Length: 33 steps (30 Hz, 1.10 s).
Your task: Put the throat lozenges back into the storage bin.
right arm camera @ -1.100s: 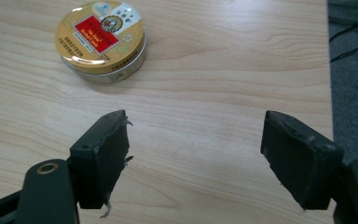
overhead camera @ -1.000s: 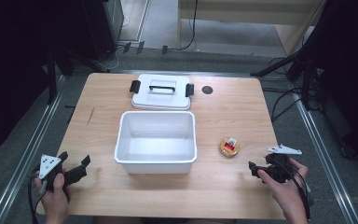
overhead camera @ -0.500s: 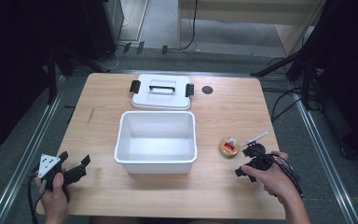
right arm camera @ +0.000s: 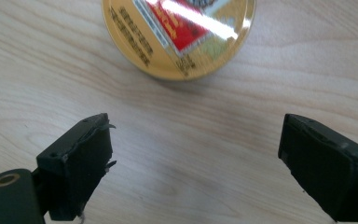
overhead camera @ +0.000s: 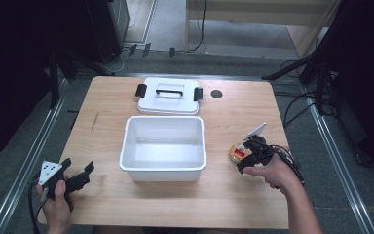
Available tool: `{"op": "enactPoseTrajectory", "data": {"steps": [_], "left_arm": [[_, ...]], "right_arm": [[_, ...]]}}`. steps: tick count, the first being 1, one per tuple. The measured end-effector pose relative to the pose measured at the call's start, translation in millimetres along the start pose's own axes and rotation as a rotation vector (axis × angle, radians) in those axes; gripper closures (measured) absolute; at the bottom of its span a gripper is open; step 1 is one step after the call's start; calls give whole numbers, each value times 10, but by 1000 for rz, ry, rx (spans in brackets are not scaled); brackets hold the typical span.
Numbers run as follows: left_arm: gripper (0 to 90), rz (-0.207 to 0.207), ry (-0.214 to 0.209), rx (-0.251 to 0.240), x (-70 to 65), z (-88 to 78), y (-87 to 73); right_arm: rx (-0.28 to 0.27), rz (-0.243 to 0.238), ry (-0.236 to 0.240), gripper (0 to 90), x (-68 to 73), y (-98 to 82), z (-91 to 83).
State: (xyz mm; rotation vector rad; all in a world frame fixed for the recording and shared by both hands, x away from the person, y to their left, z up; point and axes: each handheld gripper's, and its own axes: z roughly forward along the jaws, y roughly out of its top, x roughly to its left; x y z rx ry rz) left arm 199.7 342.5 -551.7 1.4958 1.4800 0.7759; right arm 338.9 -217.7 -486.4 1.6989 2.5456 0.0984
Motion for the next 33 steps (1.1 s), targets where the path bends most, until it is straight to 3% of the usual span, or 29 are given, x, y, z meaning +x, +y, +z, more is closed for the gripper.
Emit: {"op": "enactPoseTrajectory", "data": {"steps": [14,25,29,31,33], "left_arm": [[135,-2,0,8,1,6,3],[136,-7,-7,11,7,13,6],[137,-8,-10,15,11,13,7],[138,-7,-13,17,14,15,9],[138,-7,-14,19,15,16,9]], "right_arm": [[17,54,20,123,58,345,92],[20,112,8,123,109,514,182],[31,146,-28,129,118,573,233],[28,131,-24,201,127,583,241],[25,123,-26,204,143,583,230]]}}
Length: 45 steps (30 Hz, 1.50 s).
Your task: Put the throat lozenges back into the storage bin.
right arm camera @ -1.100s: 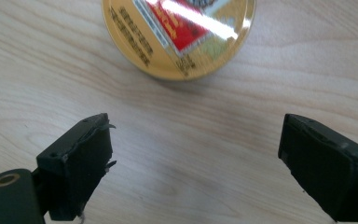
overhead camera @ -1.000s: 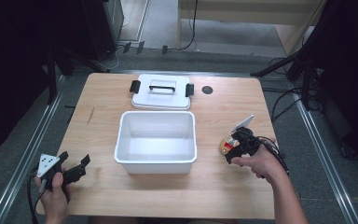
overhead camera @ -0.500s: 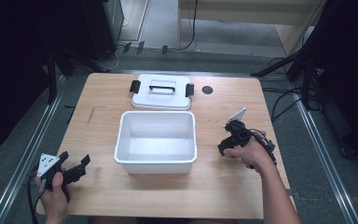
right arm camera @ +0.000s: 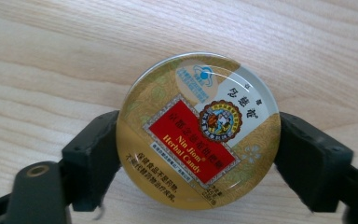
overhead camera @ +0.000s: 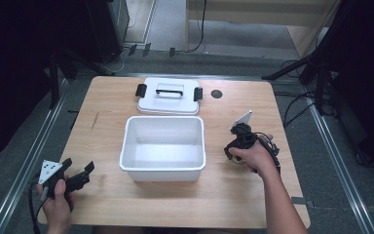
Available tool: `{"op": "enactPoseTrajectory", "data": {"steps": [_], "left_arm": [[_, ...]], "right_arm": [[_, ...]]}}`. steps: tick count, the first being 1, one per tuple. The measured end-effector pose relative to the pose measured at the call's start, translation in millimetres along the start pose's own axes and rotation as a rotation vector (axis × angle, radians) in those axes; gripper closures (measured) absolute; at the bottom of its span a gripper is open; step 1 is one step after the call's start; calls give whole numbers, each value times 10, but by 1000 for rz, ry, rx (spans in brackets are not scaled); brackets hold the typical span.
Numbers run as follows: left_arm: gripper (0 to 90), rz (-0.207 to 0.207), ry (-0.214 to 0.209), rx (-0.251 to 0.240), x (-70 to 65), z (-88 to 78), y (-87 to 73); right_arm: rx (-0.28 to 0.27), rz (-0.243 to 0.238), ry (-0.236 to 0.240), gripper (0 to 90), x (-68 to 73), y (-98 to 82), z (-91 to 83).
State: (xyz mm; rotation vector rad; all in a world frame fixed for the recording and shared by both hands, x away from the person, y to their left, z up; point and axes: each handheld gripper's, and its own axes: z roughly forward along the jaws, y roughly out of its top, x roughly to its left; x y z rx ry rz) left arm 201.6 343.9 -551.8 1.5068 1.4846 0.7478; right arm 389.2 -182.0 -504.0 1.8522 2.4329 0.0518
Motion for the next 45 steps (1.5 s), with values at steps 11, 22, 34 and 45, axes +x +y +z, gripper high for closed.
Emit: {"op": "enactPoseTrajectory", "data": {"steps": [11,22,34,45], "left_arm": [[139,1,0,1,1,5,1],[139,-4,-3,0,4,5,1],[139,-8,-5,0,6,6,2],[139,-11,-7,1,8,7,3]], "right_arm": [[-9,-35,14,206,-6,-29,-109],[-35,-99,23,206,14,-58,-355],[-102,-194,40,206,156,-57,-794],[-198,-403,71,206,436,-91,-1325]]}}
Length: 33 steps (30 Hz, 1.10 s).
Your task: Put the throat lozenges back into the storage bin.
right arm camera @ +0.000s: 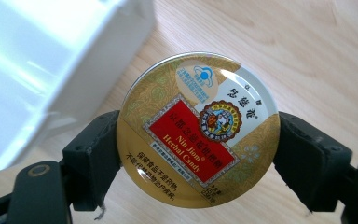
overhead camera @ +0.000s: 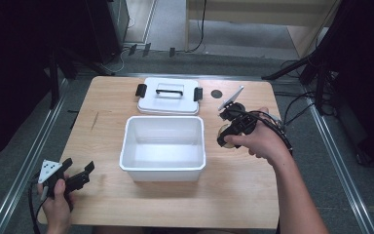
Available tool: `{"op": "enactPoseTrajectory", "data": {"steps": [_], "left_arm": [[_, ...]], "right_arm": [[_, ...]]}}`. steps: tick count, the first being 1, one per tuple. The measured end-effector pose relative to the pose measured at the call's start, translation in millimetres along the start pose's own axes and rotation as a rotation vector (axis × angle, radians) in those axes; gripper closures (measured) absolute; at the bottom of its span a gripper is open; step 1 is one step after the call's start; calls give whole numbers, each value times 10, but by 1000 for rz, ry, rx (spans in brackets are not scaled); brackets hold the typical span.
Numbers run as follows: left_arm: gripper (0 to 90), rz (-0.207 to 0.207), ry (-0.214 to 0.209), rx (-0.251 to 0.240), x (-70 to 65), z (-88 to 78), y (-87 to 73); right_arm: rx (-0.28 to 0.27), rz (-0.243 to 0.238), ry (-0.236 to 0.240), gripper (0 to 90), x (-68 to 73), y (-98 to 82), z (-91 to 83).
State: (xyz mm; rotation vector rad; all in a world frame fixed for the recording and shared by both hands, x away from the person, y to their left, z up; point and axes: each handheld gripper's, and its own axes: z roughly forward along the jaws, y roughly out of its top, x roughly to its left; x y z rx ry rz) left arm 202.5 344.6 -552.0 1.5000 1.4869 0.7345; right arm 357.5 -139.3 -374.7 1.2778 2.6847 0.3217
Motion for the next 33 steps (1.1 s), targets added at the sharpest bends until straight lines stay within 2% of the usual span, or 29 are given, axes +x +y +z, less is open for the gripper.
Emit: {"op": "enactPoseTrajectory", "data": {"steps": [2,4,5,6,7,8,11,13,16,17,23,33], "left_arm": [[139,2,0,0,2,1,1],[139,-1,-1,-2,2,2,0],[139,-1,-1,-2,2,2,0],[139,-3,-2,-3,3,3,0],[139,-5,-2,-2,4,2,1],[139,-5,-4,-3,5,3,0],[139,-6,-4,-2,6,3,1],[139,-6,-4,-1,5,4,1],[139,-7,-6,-3,5,5,2],[139,-6,-6,0,4,5,2],[139,-6,-8,0,5,4,2],[139,-7,-10,1,6,7,3]], "right_arm": [[-25,-64,13,206,52,17,-47],[-45,-166,21,206,130,18,-74],[-45,-166,21,206,130,18,-74],[-57,-230,21,206,171,13,-85],[-77,-370,14,206,255,-8,-109],[-85,-415,12,206,278,-17,-118],[-115,-591,6,206,336,-52,-140],[-117,-664,23,206,372,-65,-158],[-116,-701,34,206,395,-57,-162],[-113,-740,34,206,432,-34,-160],[-114,-754,36,206,507,50,-157],[-114,-785,49,206,710,266,-121]]}}
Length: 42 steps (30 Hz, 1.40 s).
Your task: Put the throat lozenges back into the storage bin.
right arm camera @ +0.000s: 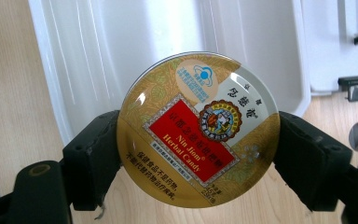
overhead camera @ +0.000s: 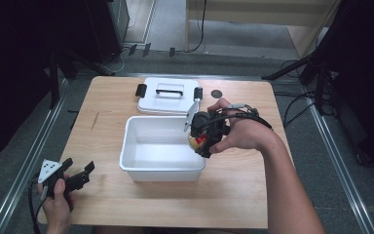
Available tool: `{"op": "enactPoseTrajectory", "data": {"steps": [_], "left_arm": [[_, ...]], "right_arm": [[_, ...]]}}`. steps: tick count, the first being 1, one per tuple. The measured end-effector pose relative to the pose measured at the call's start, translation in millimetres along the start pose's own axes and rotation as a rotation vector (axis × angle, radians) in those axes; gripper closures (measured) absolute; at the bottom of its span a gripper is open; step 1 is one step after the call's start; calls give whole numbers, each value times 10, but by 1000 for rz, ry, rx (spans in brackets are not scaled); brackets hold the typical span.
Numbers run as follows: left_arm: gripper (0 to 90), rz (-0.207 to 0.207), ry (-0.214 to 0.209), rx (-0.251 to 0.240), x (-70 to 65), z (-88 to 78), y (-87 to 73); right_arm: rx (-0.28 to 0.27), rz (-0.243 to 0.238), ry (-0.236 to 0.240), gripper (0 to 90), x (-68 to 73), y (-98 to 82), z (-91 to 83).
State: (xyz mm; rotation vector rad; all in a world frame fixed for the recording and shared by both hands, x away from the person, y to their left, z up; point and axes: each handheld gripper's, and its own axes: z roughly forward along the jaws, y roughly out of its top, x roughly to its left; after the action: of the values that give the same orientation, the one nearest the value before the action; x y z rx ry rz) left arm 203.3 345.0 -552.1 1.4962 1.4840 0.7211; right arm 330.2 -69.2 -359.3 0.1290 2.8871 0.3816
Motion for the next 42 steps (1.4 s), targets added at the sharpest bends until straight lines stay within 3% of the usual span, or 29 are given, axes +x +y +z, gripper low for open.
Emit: {"op": "enactPoseTrajectory", "data": {"steps": [3,10,21,28,34,42], "left_arm": [[139,-2,-1,0,0,0,0],[139,-3,-3,3,7,-2,1],[139,-2,-3,5,8,0,3],[139,-4,-4,3,6,1,1],[139,-1,-5,6,8,1,2],[139,-2,-5,7,9,0,2]], "right_arm": [[-3,-16,7,206,12,127,43],[5,-28,18,206,4,230,124],[55,-34,33,205,-11,208,352],[72,-8,65,205,12,184,571],[102,-21,71,205,8,191,762],[129,22,76,204,13,183,874]]}}
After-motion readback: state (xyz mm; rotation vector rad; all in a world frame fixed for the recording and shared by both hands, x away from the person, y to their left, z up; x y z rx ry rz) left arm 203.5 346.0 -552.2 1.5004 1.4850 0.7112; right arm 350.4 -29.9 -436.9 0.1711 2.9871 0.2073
